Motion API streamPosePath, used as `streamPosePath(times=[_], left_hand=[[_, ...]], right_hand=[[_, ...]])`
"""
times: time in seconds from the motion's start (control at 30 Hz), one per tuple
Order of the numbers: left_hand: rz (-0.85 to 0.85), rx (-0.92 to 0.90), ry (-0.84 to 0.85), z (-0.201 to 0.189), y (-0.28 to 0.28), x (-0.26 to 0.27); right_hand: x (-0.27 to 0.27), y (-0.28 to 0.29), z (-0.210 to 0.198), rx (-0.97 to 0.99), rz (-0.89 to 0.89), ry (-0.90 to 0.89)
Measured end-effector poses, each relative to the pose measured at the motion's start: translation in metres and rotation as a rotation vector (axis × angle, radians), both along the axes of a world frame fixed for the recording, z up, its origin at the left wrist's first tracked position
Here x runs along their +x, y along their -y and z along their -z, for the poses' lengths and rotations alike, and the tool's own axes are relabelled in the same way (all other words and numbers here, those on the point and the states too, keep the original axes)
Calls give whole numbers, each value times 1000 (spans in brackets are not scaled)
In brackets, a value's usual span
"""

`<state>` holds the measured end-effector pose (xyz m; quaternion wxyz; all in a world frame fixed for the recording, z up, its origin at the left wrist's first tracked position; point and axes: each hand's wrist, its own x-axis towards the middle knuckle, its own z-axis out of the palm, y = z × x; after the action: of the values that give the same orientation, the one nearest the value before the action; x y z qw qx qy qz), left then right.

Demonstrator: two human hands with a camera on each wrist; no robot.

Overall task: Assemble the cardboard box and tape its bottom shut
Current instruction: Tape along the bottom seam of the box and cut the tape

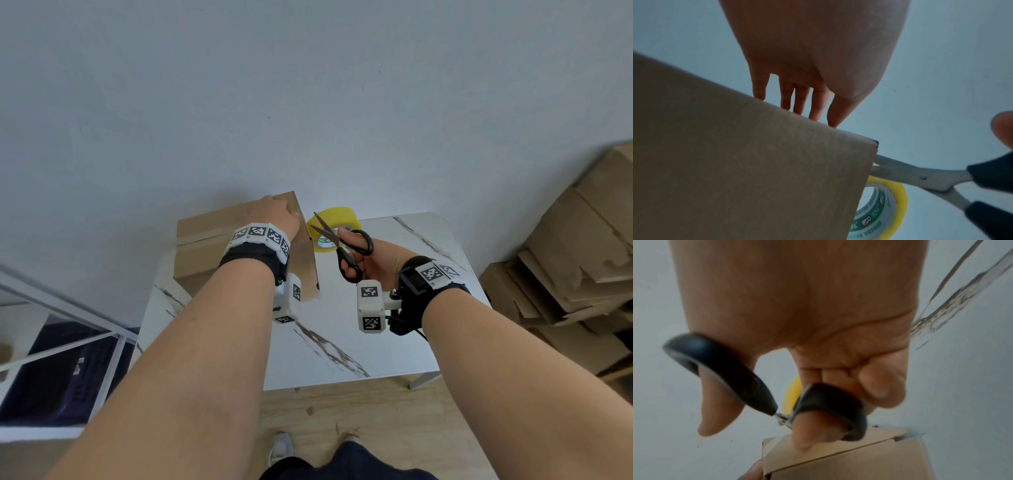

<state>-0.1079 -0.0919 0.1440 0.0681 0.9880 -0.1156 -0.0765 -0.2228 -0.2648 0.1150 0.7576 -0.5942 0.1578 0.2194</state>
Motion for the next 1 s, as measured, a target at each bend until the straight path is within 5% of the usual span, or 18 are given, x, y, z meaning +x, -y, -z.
streamPosePath(times=[0.37,0.53,1.0], left_hand=[[-139,-162,-25,-21,8,-5],[17,-235,-103,-26,30,0],[105,147,-210,-26,55,4]], right_hand=[[14,1,16,5,-43,-64],[15,6,21,29,-43,-63],[17,10,26,82,-67,-96]])
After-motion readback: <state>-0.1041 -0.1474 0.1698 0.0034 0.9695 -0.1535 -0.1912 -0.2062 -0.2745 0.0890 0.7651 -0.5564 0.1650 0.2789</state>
